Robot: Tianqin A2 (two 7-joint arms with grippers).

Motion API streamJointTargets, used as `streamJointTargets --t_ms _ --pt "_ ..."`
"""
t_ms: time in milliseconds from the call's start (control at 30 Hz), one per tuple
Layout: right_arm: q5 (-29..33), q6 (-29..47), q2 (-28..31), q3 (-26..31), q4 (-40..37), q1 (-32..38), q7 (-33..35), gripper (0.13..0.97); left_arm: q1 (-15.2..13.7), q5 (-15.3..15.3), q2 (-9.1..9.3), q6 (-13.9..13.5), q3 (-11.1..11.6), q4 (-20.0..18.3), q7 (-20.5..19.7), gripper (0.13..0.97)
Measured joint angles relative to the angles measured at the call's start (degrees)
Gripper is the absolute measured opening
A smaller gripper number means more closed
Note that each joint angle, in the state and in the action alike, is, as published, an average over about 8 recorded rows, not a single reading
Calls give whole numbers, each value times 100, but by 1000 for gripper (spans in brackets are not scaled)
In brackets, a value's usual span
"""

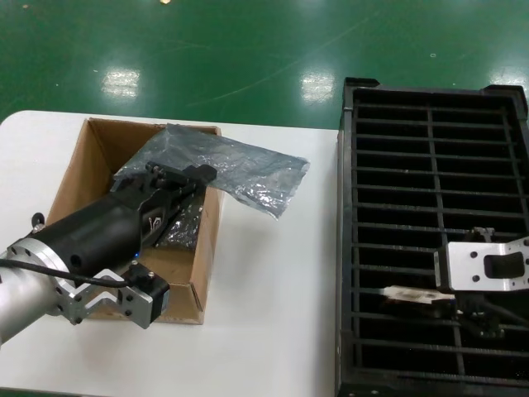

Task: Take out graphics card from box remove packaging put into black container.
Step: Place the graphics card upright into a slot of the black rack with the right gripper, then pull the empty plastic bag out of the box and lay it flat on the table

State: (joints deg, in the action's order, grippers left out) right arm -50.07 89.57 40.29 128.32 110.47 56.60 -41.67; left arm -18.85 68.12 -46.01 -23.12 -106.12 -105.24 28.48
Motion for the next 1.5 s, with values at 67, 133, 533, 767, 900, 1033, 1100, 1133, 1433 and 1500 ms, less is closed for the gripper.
streamJointTargets --t_ms 67,133,533,767,900,1033,1100,1133,1433,1500 --pt "26 -5 -18 23 -12 -6 29 187 0 0 0 0 0 0 0 140" --pt "37 -13 -30 34 -20 -15 58 187 0 0 0 0 0 0 0 140" --pt "-249 -396 346 -467 169 -309 132 373 0 0 0 0 0 0 0 140" --pt "-536 -1593 909 -1497 129 -1200 98 531 0 0 0 0 0 0 0 140" --pt "-902 -2370 1102 -2181 -54 -1856 226 608 0 0 0 0 0 0 0 140" --pt "-1587 -2937 1125 -2829 -380 -2419 564 710 0 0 0 0 0 0 0 140" --pt "-1923 -3095 1099 -3073 -552 -2609 738 736 0 0 0 0 0 0 0 140" --pt "-2065 -3150 1084 -3170 -628 -2682 811 753 0 0 0 0 0 0 0 140" --pt "-2362 -3242 1049 -3364 -795 -2819 971 877 -179 -346 369 -666 246 13 -879 140" --pt "-2361 -3241 1049 -3364 -794 -2818 970 877 -309 -399 599 -1095 403 24 -1365 140"
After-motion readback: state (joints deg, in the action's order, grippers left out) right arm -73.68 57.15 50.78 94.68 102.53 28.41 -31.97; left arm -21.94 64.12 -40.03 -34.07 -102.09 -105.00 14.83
